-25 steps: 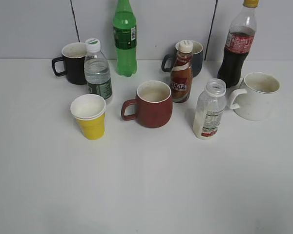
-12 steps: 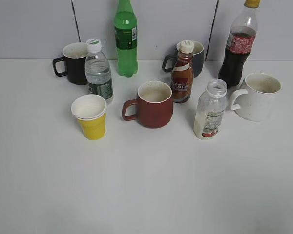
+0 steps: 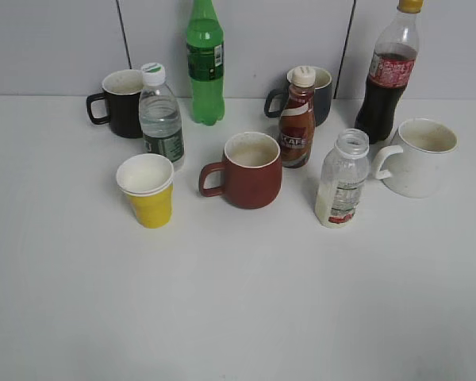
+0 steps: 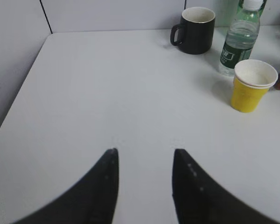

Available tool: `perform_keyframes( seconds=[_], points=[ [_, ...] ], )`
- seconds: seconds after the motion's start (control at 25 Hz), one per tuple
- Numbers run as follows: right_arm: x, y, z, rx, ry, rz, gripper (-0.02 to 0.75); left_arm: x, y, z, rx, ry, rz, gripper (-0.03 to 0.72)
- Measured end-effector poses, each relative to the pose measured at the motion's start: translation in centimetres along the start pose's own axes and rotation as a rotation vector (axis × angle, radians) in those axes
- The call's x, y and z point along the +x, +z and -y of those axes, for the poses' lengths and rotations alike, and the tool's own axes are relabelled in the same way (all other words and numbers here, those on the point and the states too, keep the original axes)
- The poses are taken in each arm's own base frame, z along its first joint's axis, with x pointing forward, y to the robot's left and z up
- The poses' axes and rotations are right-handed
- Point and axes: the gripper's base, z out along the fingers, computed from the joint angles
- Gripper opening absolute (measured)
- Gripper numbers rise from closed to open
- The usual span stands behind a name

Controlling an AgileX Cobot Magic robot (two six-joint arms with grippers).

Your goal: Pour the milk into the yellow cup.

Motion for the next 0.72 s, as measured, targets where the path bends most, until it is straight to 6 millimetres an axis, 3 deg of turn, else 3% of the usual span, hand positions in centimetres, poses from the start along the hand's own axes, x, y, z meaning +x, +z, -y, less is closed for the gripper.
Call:
perform_keyframes(
  seconds=[0.24,0.52,0.72],
  points=[
    [0.0,0.0,0.1,0.015,0.006,-0.003,0.587,0.0,0.0,0.0,0.000,0.000,0.000,0.239],
    [0.3,-0.1,1.3,0.144,0.075,-0.022,0.587,0.0,0.0,0.0,0.000,0.000,0.000,0.237],
    [0.3,-0.1,1.3,0.143,0.085,-0.021,0.586,0.0,0.0,0.0,0.000,0.000,0.000,0.236]
  ],
)
